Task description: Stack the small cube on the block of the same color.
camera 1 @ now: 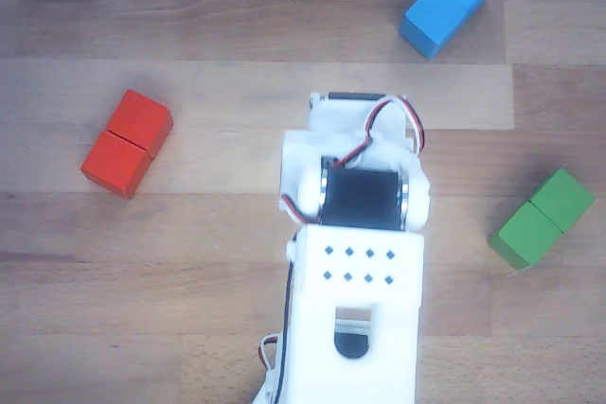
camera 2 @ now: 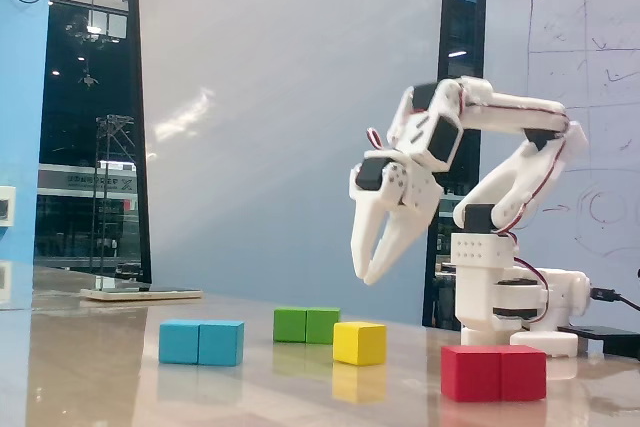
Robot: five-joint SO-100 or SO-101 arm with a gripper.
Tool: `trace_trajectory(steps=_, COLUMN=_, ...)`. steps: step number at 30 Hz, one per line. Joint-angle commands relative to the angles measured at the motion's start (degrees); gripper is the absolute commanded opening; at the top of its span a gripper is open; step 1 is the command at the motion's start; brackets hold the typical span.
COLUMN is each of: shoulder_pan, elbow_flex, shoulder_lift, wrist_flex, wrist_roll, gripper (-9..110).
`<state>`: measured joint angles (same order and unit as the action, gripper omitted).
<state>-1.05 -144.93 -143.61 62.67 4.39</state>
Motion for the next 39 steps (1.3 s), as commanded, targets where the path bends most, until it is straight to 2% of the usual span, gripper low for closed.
trace_trajectory(steps=1, shoulder_pan=-0.09, elbow_flex=-6.94, shoulder_lift=-10.28, wrist_flex=-6.59, wrist_roll=0.09, gripper=0)
trace_trajectory(steps=7, shoulder_pan=-0.18, elbow_flex=-19.07, shoulder_lift=-22.68, wrist_flex=-15.03, wrist_roll=0.09, gripper=0)
trace_trajectory(steps=11, shoulder_pan=-0.7, elbow_flex=-25.49, shoulder_lift=-31.46, wrist_flex=-16.26, wrist_roll=0.18, gripper=0)
trace_trajectory(steps=16, shoulder_pan=-0.7, elbow_flex=-29.88, shoulder_lift=-40.96, wrist_flex=-11.78, wrist_roll=0.18, gripper=0)
trace_trajectory(steps=24, shoulder_pan=-0.79, elbow_flex=-31.99, shoulder_lift=-54.05, wrist_flex=3.34, wrist_roll=0.09, gripper=0)
trace_trajectory(steps=39, shoulder_pan=-0.7, elbow_flex=-30.67, shoulder_lift=-54.4, wrist_flex=9.49, wrist_roll=0.09, gripper=0)
